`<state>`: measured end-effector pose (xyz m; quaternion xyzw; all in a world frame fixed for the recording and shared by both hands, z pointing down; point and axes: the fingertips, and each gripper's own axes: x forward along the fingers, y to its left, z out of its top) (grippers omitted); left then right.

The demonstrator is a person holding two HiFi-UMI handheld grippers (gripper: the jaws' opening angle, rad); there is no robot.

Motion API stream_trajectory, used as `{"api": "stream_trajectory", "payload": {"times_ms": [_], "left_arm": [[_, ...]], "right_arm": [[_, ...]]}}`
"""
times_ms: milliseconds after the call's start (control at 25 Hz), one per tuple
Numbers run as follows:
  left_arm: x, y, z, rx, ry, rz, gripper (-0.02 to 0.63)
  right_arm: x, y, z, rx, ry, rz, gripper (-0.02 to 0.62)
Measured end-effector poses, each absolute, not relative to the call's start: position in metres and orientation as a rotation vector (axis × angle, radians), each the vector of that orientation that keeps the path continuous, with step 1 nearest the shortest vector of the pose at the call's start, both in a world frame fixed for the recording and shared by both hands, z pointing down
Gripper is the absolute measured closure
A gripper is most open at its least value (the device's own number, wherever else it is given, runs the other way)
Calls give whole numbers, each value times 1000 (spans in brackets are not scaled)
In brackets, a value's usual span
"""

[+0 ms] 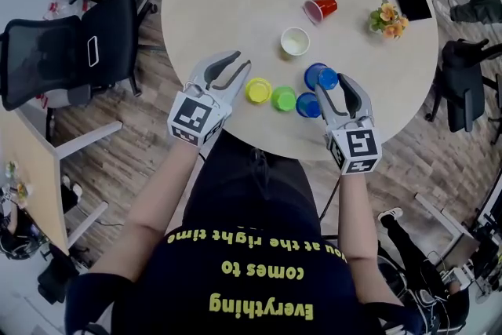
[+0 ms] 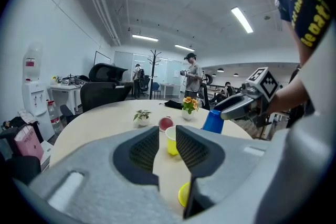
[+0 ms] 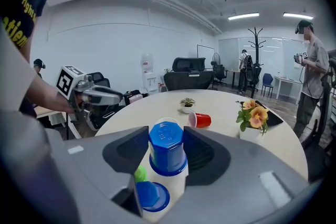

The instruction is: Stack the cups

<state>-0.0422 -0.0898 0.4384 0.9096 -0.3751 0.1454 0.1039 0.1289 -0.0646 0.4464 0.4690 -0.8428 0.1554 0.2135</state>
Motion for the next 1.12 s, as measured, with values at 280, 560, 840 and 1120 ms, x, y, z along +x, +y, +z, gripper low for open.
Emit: {"api": "stream_trajectory", "payload": {"times_ms": [280, 560, 840, 1120], "left_arm": [[-41, -79, 440, 2691, -1078, 413, 503], [-43, -69, 438, 2702, -1084, 404, 503], [-44, -60, 436, 2710, -1068, 398, 503], [-44, -59, 437, 2715, -1049, 398, 503]], "right_arm": [[109, -23, 448, 1257, -2329, 444, 376], [98, -2, 454, 1245, -2306, 438, 376], [97, 6, 455, 1262, -2290, 454, 374], [99, 10, 461, 1294, -2278, 490, 370]]}}
